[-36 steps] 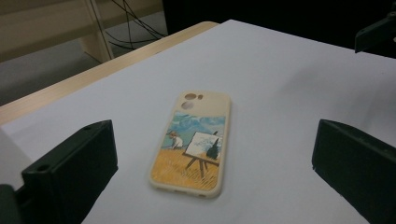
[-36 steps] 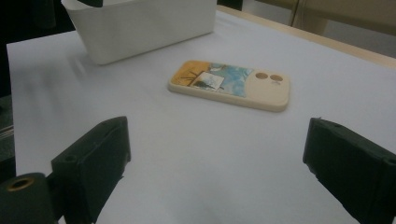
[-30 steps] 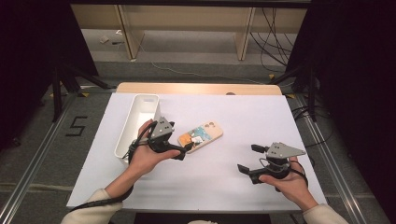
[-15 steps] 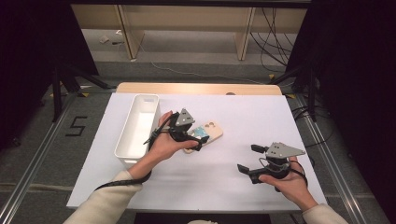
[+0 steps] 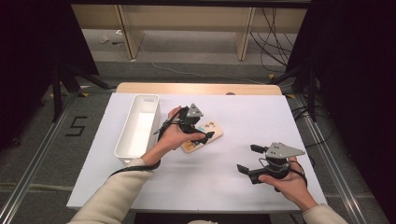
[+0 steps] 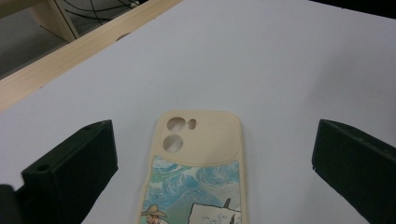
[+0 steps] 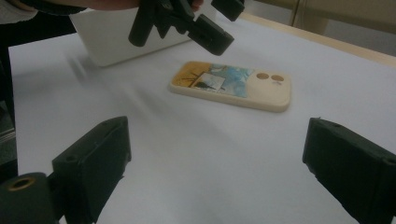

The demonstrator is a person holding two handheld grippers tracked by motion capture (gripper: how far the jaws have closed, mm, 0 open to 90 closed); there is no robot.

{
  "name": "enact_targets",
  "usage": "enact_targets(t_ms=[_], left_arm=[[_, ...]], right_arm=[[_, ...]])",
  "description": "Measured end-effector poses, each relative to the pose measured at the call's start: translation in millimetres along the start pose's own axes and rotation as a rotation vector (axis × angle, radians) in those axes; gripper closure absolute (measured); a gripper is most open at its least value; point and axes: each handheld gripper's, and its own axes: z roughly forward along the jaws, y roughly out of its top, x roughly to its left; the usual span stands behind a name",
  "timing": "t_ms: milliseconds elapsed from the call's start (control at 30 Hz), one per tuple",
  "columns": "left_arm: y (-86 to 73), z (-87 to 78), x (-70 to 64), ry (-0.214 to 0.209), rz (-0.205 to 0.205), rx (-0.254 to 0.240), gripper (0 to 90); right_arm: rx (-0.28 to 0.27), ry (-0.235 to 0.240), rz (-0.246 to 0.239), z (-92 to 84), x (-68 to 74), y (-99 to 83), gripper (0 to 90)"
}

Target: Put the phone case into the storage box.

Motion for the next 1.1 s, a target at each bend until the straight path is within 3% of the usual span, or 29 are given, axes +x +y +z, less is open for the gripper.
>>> enact_targets(t_ms=[600, 1100], left_arm=[[0.9, 43.2, 8.6, 0.011, 0.007, 0.096, 0.0], [6.0, 67.3, 9.7, 0.018, 0.031, 0.161, 0.0]], right_arm=[[-0.002, 0.004, -0.001, 0.5, 0.0, -0.2, 8.7], [-0.003, 0.008, -0.002, 0.8, -0.2, -0.2, 8.7]])
